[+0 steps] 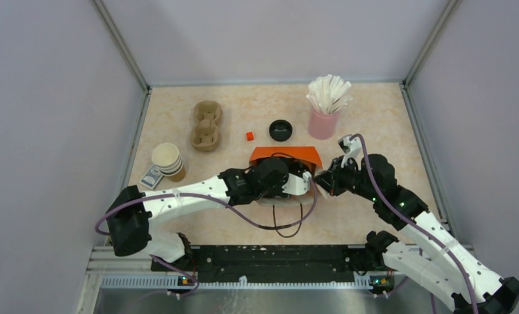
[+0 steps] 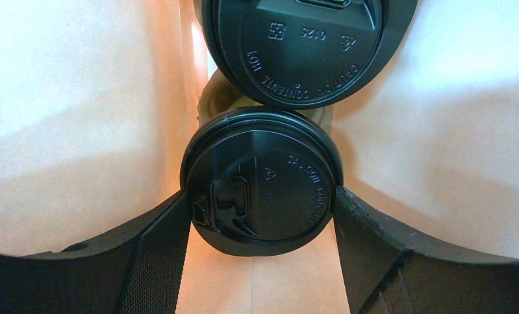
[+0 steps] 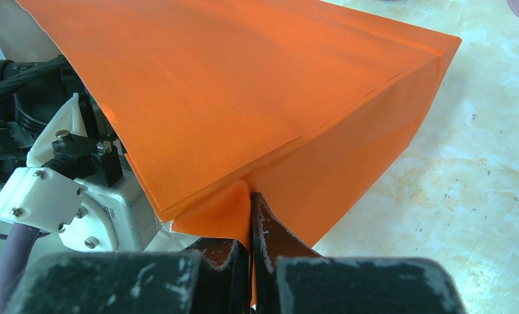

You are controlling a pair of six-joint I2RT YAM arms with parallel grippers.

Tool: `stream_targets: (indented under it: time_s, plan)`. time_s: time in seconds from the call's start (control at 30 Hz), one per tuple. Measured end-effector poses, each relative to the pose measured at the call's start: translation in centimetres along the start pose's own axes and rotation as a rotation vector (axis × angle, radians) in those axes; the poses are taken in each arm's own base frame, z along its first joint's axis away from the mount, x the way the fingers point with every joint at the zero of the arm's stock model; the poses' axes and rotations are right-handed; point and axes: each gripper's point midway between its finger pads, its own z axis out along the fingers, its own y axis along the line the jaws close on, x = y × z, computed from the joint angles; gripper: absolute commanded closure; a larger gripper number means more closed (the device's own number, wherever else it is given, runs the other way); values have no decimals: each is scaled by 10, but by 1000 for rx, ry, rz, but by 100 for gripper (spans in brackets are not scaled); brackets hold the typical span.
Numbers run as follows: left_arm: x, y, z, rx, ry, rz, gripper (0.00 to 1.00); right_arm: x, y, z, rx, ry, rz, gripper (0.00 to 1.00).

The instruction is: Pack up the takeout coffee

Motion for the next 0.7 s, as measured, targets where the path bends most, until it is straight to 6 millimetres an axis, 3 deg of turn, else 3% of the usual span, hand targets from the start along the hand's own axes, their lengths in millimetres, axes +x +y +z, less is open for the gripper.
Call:
stream_targets:
  time_s: [0.4,0.7]
  plan:
    - [0,-4,-1,14,2,2,1,1,0,0,1,2,1,100]
    - [-5,-3,-5,27,0,3,1,-2,1,1,-4,-8,-2,100]
